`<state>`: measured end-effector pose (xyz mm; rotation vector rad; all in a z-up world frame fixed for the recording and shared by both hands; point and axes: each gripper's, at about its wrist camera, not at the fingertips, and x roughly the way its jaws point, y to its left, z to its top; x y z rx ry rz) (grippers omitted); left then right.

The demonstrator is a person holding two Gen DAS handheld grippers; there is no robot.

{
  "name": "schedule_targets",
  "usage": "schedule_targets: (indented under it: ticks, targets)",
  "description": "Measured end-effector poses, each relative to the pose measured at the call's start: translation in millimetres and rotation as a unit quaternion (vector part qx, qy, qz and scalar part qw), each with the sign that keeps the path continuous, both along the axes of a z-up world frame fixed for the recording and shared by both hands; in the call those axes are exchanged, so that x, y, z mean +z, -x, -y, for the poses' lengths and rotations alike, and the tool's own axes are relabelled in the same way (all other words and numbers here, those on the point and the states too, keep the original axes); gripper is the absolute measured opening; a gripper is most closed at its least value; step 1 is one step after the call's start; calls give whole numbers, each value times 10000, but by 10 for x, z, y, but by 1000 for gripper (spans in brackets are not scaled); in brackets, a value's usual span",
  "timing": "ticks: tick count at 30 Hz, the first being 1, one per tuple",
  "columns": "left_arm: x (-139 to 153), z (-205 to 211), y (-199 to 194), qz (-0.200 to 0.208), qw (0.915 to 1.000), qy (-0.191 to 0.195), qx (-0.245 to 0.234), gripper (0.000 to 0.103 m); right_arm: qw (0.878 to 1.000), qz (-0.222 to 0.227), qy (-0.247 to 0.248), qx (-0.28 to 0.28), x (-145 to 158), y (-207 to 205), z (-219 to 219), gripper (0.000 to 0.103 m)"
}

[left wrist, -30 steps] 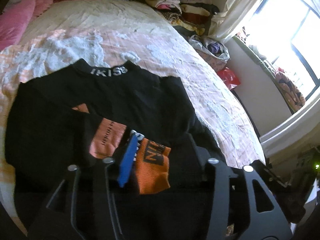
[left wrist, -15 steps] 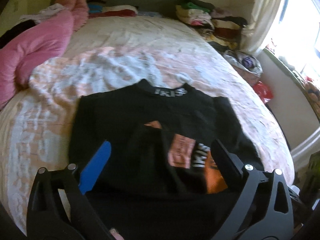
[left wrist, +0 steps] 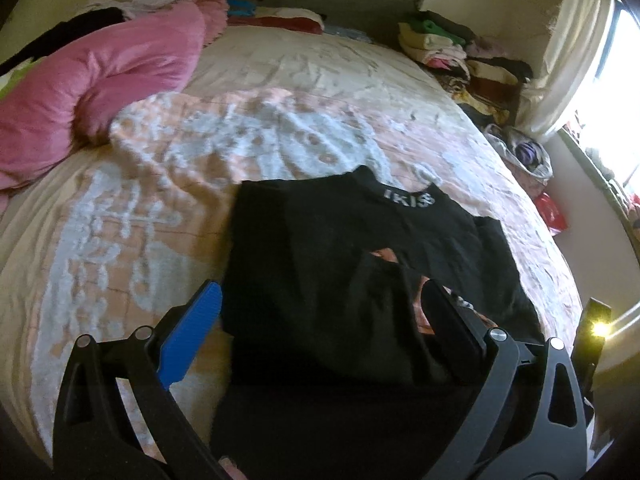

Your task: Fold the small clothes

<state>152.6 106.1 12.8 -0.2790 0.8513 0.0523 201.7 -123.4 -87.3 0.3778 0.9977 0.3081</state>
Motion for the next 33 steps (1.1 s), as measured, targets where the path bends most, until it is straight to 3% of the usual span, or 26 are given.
schedule_targets:
  ticks: [4,11,17,24,33]
  targets:
    - [8,-119,32,22,9999,106,110,93,9987,408,205,239,200,-9,-56,10]
    - [-11,-187,46,3,9996,209,175,93,9896,1100,407,835,797,-125,-192,9]
    - [-23,-180,33,-25,9996,241,147,93,9711,1853,790,1280,1381,-195,-246,9]
    - [-36,-168,-25,-51,9996,241,140,93,9647,1968,1184,1288,1379,-397,-161,9]
    - [-157,-34,-219,-223,9997,20,22,93,9744,1656,1143,1002,1100,-522,71,9]
